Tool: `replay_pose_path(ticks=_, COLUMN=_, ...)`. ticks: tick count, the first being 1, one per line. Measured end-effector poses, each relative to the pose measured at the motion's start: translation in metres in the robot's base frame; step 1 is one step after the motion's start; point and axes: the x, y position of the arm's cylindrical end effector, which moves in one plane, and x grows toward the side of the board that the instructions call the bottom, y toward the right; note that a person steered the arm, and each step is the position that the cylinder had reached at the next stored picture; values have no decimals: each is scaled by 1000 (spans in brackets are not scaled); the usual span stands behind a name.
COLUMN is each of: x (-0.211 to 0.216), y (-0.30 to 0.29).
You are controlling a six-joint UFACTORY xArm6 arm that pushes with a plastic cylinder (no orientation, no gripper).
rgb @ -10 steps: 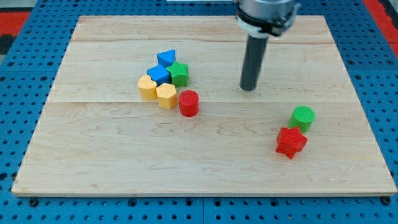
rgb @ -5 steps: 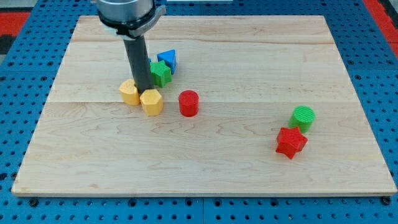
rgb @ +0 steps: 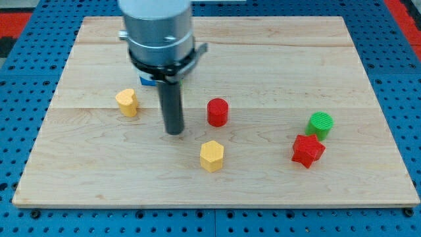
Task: Push yellow hexagon diagonally below red circle
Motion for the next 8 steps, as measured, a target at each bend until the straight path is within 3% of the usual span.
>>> replay_pose_path(ticks=1, x=62, y=22)
replay_pose_path(ticks=2, x=92, y=35)
replay_pose_path(ticks=3, x=83, y=81)
replay_pose_path(ticks=5, x=71, y=15)
replay_pose_path(ticks=6, x=43, y=40)
replay_pose_path(ticks=7, x=42, y=89)
replay_pose_path(ticks=8, x=42, y=99)
